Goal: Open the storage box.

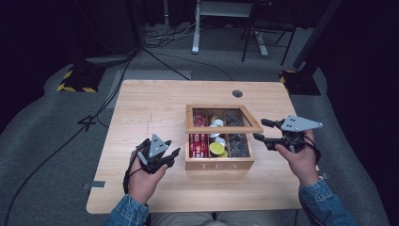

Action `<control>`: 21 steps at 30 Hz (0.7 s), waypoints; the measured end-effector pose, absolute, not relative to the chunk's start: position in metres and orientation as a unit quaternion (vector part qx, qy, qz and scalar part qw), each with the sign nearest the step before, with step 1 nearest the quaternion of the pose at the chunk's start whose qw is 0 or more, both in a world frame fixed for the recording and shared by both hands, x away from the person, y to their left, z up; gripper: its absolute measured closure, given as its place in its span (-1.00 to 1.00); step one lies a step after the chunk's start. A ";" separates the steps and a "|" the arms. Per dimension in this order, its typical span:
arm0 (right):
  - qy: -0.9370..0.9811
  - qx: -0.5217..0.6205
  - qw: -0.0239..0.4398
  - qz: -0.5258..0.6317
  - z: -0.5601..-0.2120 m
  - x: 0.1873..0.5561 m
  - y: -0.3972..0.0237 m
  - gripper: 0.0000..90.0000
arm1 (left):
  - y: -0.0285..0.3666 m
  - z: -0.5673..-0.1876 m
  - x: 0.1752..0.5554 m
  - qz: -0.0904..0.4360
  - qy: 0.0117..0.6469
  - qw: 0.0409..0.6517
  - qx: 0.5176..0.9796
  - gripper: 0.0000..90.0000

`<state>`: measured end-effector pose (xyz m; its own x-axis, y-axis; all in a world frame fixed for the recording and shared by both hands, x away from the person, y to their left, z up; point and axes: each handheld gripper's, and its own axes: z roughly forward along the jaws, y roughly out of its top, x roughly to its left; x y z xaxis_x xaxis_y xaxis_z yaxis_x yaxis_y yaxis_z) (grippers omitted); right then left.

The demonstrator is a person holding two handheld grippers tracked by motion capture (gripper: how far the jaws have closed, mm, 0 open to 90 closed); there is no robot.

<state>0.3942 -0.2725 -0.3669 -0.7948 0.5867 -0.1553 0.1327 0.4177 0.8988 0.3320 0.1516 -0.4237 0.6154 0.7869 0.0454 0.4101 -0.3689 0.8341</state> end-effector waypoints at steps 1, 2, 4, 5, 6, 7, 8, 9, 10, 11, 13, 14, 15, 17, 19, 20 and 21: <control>0.809 0.223 0.230 0.492 -0.364 0.396 -0.272 -0.11 | 0.154 -0.425 0.332 0.227 0.380 0.412 0.796 0.22; 0.809 0.223 0.230 0.492 -0.364 0.396 -0.272 -0.11 | 0.154 -0.425 0.332 0.227 0.380 0.412 0.796 0.21; 0.811 0.218 0.232 0.492 -0.357 0.403 -0.271 -0.11 | 0.164 -0.427 0.331 0.229 0.400 0.398 0.794 0.19; 0.811 0.217 0.231 0.492 -0.355 0.405 -0.271 -0.11 | 0.167 -0.428 0.331 0.229 0.405 0.396 0.792 0.19; 0.811 0.217 0.231 0.492 -0.355 0.405 -0.271 -0.11 | 0.167 -0.428 0.331 0.229 0.405 0.396 0.792 0.19; 0.810 0.214 0.233 0.493 -0.351 0.409 -0.271 -0.11 | 0.173 -0.430 0.331 0.229 0.413 0.391 0.790 0.18; 0.810 0.213 0.234 0.494 -0.350 0.410 -0.271 -0.11 | 0.175 -0.432 0.331 0.227 0.417 0.390 0.789 0.18; 0.810 0.213 0.234 0.494 -0.350 0.410 -0.271 -0.11 | 0.175 -0.432 0.331 0.227 0.417 0.390 0.789 0.18; 0.808 0.213 0.237 0.495 -0.346 0.413 -0.270 -0.11 | 0.177 -0.433 0.330 0.227 0.421 0.389 0.787 0.18; 0.806 0.212 0.238 0.498 -0.344 0.415 -0.270 -0.11 | 0.181 -0.436 0.330 0.224 0.428 0.386 0.786 0.18; 0.802 0.214 0.238 0.504 -0.341 0.419 -0.271 -0.11 | 0.183 -0.438 0.330 0.223 0.431 0.385 0.785 0.17; 0.799 0.214 0.236 0.510 -0.340 0.421 -0.271 -0.10 | 0.183 -0.438 0.330 0.223 0.431 0.385 0.785 0.17; 0.797 0.213 0.234 0.514 -0.339 0.423 -0.271 -0.08 | 0.184 -0.440 0.330 0.223 0.434 0.384 0.784 0.17; 0.793 0.213 0.232 0.521 -0.336 0.427 -0.270 -0.06 | 0.186 -0.441 0.331 0.224 0.434 0.383 0.784 0.17; 0.790 0.212 0.232 0.526 -0.333 0.430 -0.270 -0.02 | 0.186 -0.442 0.331 0.221 0.437 0.384 0.783 0.17; 0.788 0.212 0.233 0.529 -0.331 0.432 -0.269 -0.01 | 0.186 -0.442 0.331 0.221 0.437 0.384 0.783 0.17; 0.786 0.211 0.232 0.533 -0.330 0.433 -0.269 0.00 | 0.187 -0.443 0.332 0.220 0.436 0.382 0.785 0.16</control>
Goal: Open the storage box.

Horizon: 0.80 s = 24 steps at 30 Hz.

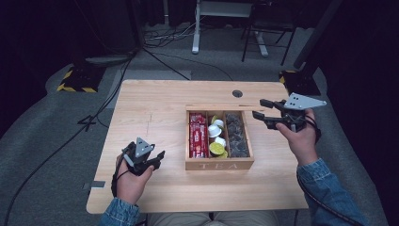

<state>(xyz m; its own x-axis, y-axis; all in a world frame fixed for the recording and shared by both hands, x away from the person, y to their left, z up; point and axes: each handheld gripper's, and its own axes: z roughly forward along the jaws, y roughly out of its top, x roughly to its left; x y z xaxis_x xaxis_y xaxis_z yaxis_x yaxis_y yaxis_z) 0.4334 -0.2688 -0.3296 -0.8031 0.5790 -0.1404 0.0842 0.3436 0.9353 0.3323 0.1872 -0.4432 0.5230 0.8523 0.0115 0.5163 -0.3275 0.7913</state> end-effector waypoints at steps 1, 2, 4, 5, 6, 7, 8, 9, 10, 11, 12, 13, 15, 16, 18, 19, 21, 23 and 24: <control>0.785 0.210 0.233 0.535 -0.328 0.435 -0.268 0.02 | 0.187 -0.444 0.333 0.219 0.436 0.382 0.785 0.16; 0.782 0.210 0.233 0.538 -0.327 0.438 -0.268 0.03 | 0.187 -0.444 0.333 0.219 0.436 0.382 0.785 0.16; 0.778 0.212 0.233 0.543 -0.325 0.441 -0.268 0.07 | 0.188 -0.445 0.334 0.218 0.437 0.382 0.785 0.16; 0.777 0.213 0.233 0.545 -0.324 0.443 -0.268 0.08 | 0.188 -0.445 0.335 0.219 0.435 0.381 0.786 0.16; 0.776 0.213 0.233 0.547 -0.323 0.445 -0.267 0.09 | 0.189 -0.446 0.336 0.219 0.436 0.381 0.786 0.16; 0.776 0.214 0.233 0.546 -0.321 0.447 -0.267 0.10 | 0.190 -0.446 0.336 0.219 0.436 0.382 0.785 0.16; 0.776 0.212 0.236 0.546 -0.320 0.449 -0.266 0.13 | 0.190 -0.447 0.337 0.219 0.436 0.381 0.785 0.15; 0.775 0.210 0.238 0.546 -0.320 0.451 -0.265 0.14 | 0.191 -0.447 0.337 0.220 0.436 0.381 0.785 0.15; 0.776 0.210 0.239 0.545 -0.319 0.452 -0.265 0.15 | 0.191 -0.447 0.338 0.218 0.437 0.381 0.785 0.15; 0.776 0.210 0.239 0.545 -0.319 0.452 -0.265 0.15 | 0.191 -0.447 0.338 0.218 0.437 0.381 0.785 0.15; 0.777 0.210 0.241 0.542 -0.318 0.456 -0.263 0.17 | 0.191 -0.448 0.339 0.218 0.437 0.382 0.784 0.15; 0.777 0.211 0.245 0.540 -0.317 0.457 -0.262 0.20 | 0.192 -0.448 0.340 0.216 0.438 0.382 0.785 0.15; 0.775 0.210 0.249 0.542 -0.316 0.461 -0.262 0.20 | 0.192 -0.448 0.340 0.217 0.438 0.382 0.785 0.15; 0.774 0.211 0.249 0.543 -0.315 0.463 -0.262 0.21 | 0.192 -0.449 0.342 0.216 0.437 0.383 0.785 0.15; 0.772 0.212 0.253 0.544 -0.314 0.466 -0.261 0.22 | 0.192 -0.449 0.343 0.215 0.437 0.384 0.784 0.14; 0.770 0.212 0.256 0.544 -0.313 0.467 -0.261 0.23 | 0.192 -0.449 0.344 0.214 0.438 0.383 0.785 0.14; 0.768 0.212 0.261 0.544 -0.311 0.472 -0.260 0.24 | 0.191 -0.450 0.346 0.213 0.435 0.383 0.786 0.12; 0.767 0.214 0.263 0.544 -0.309 0.475 -0.259 0.25 | 0.191 -0.450 0.347 0.212 0.437 0.385 0.785 0.12; 0.767 0.216 0.264 0.544 -0.308 0.477 -0.259 0.25 | 0.191 -0.450 0.348 0.212 0.436 0.384 0.786 0.11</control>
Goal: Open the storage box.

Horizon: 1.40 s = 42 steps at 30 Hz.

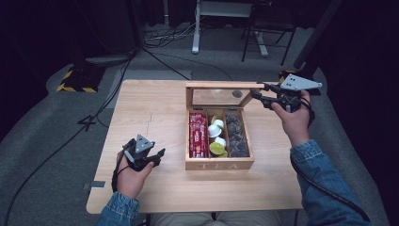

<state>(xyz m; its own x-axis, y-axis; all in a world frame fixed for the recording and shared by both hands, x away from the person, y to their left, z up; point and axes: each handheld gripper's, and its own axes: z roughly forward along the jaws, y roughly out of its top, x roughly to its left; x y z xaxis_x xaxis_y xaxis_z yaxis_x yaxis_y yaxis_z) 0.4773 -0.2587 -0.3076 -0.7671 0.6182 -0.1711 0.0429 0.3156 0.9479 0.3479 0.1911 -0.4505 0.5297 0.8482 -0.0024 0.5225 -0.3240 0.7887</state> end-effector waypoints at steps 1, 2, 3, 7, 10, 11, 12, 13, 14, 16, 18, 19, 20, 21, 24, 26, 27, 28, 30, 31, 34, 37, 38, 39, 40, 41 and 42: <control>0.766 0.217 0.266 0.543 -0.306 0.480 -0.258 0.25 | 0.191 -0.450 0.348 0.212 0.436 0.384 0.786 0.11; 0.765 0.219 0.267 0.544 -0.305 0.482 -0.258 0.25 | 0.191 -0.451 0.349 0.210 0.436 0.384 0.786 0.11; 0.764 0.221 0.268 0.545 -0.305 0.484 -0.257 0.25 | 0.191 -0.451 0.349 0.210 0.436 0.384 0.786 0.11; 0.756 0.235 0.264 0.551 -0.302 0.496 -0.256 0.25 | 0.191 -0.454 0.352 0.205 0.432 0.383 0.790 0.07; 0.753 0.240 0.266 0.552 -0.301 0.500 -0.255 0.25 | 0.190 -0.454 0.353 0.205 0.429 0.382 0.792 0.07; 0.750 0.244 0.269 0.552 -0.300 0.505 -0.254 0.25 | 0.190 -0.455 0.353 0.203 0.429 0.381 0.793 0.07; 0.749 0.246 0.269 0.553 -0.300 0.506 -0.253 0.25 | 0.190 -0.456 0.354 0.203 0.427 0.380 0.795 0.07; 0.748 0.250 0.269 0.553 -0.300 0.508 -0.253 0.25 | 0.190 -0.456 0.354 0.203 0.427 0.379 0.795 0.07; 0.747 0.252 0.269 0.554 -0.300 0.511 -0.252 0.25 | 0.191 -0.456 0.354 0.202 0.425 0.378 0.797 0.06; 0.746 0.256 0.267 0.554 -0.299 0.515 -0.252 0.25 | 0.191 -0.458 0.355 0.198 0.424 0.378 0.799 0.04; 0.745 0.261 0.268 0.553 -0.299 0.519 -0.251 0.24 | 0.191 -0.459 0.355 0.197 0.424 0.375 0.800 0.03; 0.744 0.262 0.269 0.552 -0.299 0.521 -0.250 0.25 | 0.192 -0.460 0.355 0.196 0.426 0.376 0.799 0.02; 0.746 0.262 0.268 0.550 -0.299 0.523 -0.250 0.26 | 0.192 -0.460 0.355 0.196 0.426 0.376 0.799 0.01; 0.747 0.265 0.269 0.548 -0.299 0.525 -0.249 0.27 | 0.193 -0.462 0.356 0.196 0.427 0.371 0.801 0.00; 0.750 0.268 0.258 0.547 -0.300 0.532 -0.248 0.27 | 0.194 -0.462 0.356 0.196 0.428 0.370 0.801 -0.01; 0.750 0.272 0.262 0.544 -0.300 0.536 -0.246 0.27 | 0.194 -0.463 0.355 0.195 0.429 0.370 0.800 -0.01; 0.748 0.275 0.261 0.544 -0.301 0.539 -0.245 0.27 | 0.195 -0.463 0.355 0.194 0.431 0.369 0.800 -0.01; 0.747 0.277 0.261 0.545 -0.301 0.541 -0.244 0.27 | 0.196 -0.463 0.355 0.196 0.429 0.369 0.801 -0.01; 0.743 0.284 0.261 0.547 -0.302 0.546 -0.243 0.27 | 0.196 -0.463 0.354 0.196 0.431 0.370 0.799 -0.01; 0.742 0.285 0.261 0.547 -0.302 0.548 -0.243 0.26 | 0.197 -0.464 0.354 0.196 0.432 0.369 0.799 -0.01; 0.740 0.292 0.256 0.549 -0.303 0.555 -0.243 0.27 | 0.198 -0.464 0.352 0.196 0.434 0.369 0.798 -0.02; 0.746 0.301 0.246 0.541 -0.307 0.565 -0.242 0.21 | 0.200 -0.465 0.351 0.198 0.435 0.370 0.797 -0.02; 0.746 0.305 0.244 0.539 -0.309 0.567 -0.242 0.19 | 0.200 -0.465 0.351 0.197 0.435 0.370 0.797 -0.02; 0.745 0.309 0.241 0.540 -0.312 0.569 -0.242 0.18 | 0.201 -0.465 0.350 0.197 0.436 0.369 0.797 -0.02; 0.744 0.311 0.240 0.540 -0.314 0.572 -0.243 0.18 | 0.201 -0.465 0.350 0.198 0.437 0.370 0.796 -0.02; 0.744 0.315 0.236 0.540 -0.317 0.574 -0.243 0.18 | 0.201 -0.465 0.349 0.197 0.437 0.370 0.796 -0.02; 0.742 0.318 0.235 0.542 -0.319 0.577 -0.244 0.18 | 0.201 -0.465 0.349 0.197 0.437 0.371 0.796 -0.01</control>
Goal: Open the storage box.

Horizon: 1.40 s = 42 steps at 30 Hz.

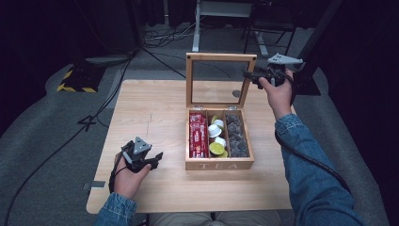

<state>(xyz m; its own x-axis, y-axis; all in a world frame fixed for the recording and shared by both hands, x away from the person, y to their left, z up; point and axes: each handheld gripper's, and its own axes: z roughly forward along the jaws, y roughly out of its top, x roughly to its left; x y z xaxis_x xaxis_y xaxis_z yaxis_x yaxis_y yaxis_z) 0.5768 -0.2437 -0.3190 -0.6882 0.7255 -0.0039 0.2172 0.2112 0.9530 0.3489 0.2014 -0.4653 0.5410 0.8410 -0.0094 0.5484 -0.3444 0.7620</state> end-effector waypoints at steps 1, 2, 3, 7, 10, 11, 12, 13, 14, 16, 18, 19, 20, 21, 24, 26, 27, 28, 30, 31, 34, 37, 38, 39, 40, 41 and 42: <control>0.741 0.320 0.233 0.542 -0.322 0.579 -0.244 0.18 | 0.201 -0.465 0.349 0.196 0.437 0.370 0.796 -0.01; 0.740 0.324 0.233 0.541 -0.324 0.581 -0.244 0.18 | 0.201 -0.465 0.348 0.196 0.437 0.371 0.796 0.00; 0.740 0.327 0.232 0.540 -0.326 0.583 -0.244 0.18 | 0.201 -0.465 0.348 0.196 0.437 0.371 0.796 0.00; 0.738 0.336 0.230 0.539 -0.333 0.587 -0.245 0.18 | 0.202 -0.466 0.348 0.196 0.436 0.368 0.797 0.00; 0.735 0.342 0.228 0.539 -0.337 0.589 -0.246 0.18 | 0.202 -0.467 0.349 0.193 0.436 0.366 0.799 0.00; 0.734 0.346 0.227 0.538 -0.338 0.590 -0.245 0.17 | 0.202 -0.467 0.349 0.193 0.437 0.367 0.798 0.00; 0.733 0.349 0.226 0.538 -0.340 0.590 -0.245 0.16 | 0.202 -0.468 0.349 0.195 0.436 0.366 0.799 0.00; 0.733 0.351 0.227 0.536 -0.342 0.590 -0.245 0.16 | 0.202 -0.468 0.349 0.195 0.436 0.365 0.799 -0.01; 0.733 0.353 0.226 0.535 -0.344 0.591 -0.246 0.16 | 0.202 -0.468 0.349 0.195 0.436 0.366 0.799 -0.01; 0.733 0.356 0.224 0.535 -0.346 0.592 -0.246 0.15 | 0.202 -0.468 0.349 0.195 0.436 0.366 0.799 -0.01; 0.737 0.362 0.217 0.527 -0.351 0.594 -0.246 0.16 | 0.201 -0.468 0.349 0.194 0.437 0.367 0.798 -0.01; 0.739 0.362 0.211 0.528 -0.353 0.594 -0.246 0.24 | 0.201 -0.468 0.350 0.193 0.436 0.367 0.799 -0.01; 0.739 0.362 0.211 0.528 -0.353 0.594 -0.246 0.24 | 0.201 -0.468 0.350 0.193 0.436 0.367 0.799 -0.01; 0.740 0.361 0.206 0.528 -0.355 0.594 -0.245 0.22 | 0.201 -0.468 0.350 0.194 0.436 0.366 0.799 -0.01; 0.742 0.357 0.206 0.528 -0.353 0.593 -0.244 0.20 | 0.201 -0.468 0.349 0.193 0.437 0.366 0.799 -0.01; 0.743 0.359 0.214 0.522 -0.353 0.594 -0.242 0.17 | 0.201 -0.468 0.349 0.192 0.437 0.366 0.798 -0.01; 0.743 0.360 0.213 0.522 -0.353 0.594 -0.241 0.18 | 0.202 -0.468 0.349 0.194 0.436 0.366 0.799 0.00; 0.743 0.360 0.214 0.521 -0.353 0.594 -0.242 0.16 | 0.202 -0.468 0.349 0.194 0.436 0.367 0.799 -0.01; 0.743 0.360 0.215 0.521 -0.353 0.594 -0.241 0.16 | 0.202 -0.468 0.349 0.193 0.436 0.366 0.799 -0.01; 0.744 0.359 0.215 0.520 -0.353 0.593 -0.242 0.16 | 0.202 -0.468 0.350 0.193 0.436 0.366 0.799 0.00; 0.743 0.361 0.215 0.521 -0.352 0.593 -0.243 0.15 | 0.203 -0.468 0.350 0.192 0.438 0.367 0.798 -0.01; 0.744 0.360 0.216 0.521 -0.352 0.591 -0.244 0.15 | 0.203 -0.468 0.351 0.193 0.439 0.366 0.798 -0.01; 0.744 0.359 0.216 0.521 -0.351 0.589 -0.244 0.15 | 0.203 -0.469 0.351 0.194 0.439 0.367 0.797 -0.01; 0.743 0.359 0.216 0.522 -0.351 0.588 -0.244 0.14 | 0.204 -0.469 0.352 0.194 0.439 0.367 0.797 -0.01; 0.743 0.358 0.217 0.522 -0.349 0.586 -0.245 0.12 | 0.204 -0.469 0.353 0.193 0.440 0.368 0.796 -0.02; 0.743 0.356 0.216 0.524 -0.348 0.585 -0.246 0.11 | 0.205 -0.468 0.353 0.192 0.442 0.368 0.796 -0.02; 0.742 0.356 0.218 0.524 -0.347 0.583 -0.246 0.10 | 0.205 -0.468 0.354 0.194 0.441 0.367 0.796 -0.03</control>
